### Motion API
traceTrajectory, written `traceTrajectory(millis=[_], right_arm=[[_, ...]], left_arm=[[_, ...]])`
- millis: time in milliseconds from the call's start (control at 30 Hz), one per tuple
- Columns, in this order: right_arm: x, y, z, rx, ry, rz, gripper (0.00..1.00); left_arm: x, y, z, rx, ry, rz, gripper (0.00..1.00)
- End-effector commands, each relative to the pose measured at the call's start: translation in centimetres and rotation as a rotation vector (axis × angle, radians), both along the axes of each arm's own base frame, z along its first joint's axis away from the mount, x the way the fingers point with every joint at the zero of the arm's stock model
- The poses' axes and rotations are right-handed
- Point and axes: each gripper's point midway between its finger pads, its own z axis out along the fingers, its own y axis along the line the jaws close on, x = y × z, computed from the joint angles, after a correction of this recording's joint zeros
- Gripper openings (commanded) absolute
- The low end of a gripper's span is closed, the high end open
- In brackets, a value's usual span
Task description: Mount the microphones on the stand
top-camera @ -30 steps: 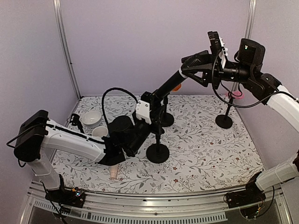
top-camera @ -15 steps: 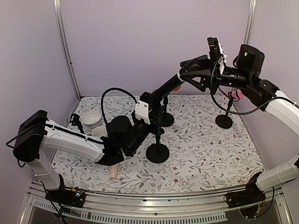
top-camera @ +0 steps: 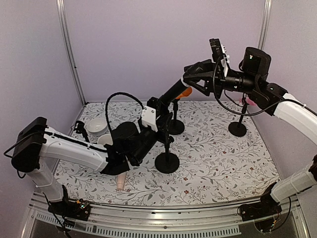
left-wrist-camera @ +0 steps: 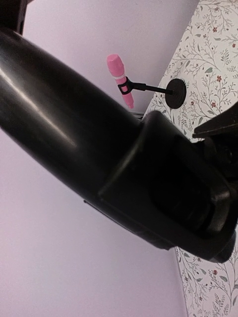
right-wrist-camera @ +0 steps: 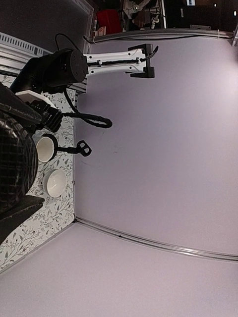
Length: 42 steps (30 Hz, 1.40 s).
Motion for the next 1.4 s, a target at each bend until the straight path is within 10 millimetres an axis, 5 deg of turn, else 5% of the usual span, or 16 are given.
traceTrajectory(millis=[0,1067,1367], right_arm=[[2.6,0.4,-18.5,-0.410,0.408,-0.132,0.00],[2.1,2.9,-27.8,-0.581,0.483,-0.077,0.00],[2.2,2.9,-27.4,-0.579,0.472,-0.087,0.00]], left_arm=[[-4.8,-2.1,5.5,0.000,-0.174,-0.198,0.00],[-5.5,-2.7,5.1,0.029,-0.183,-0.213,0.00],[-5.5,-2.2,5.0,0.021,-0.181,-0.204,0.00]])
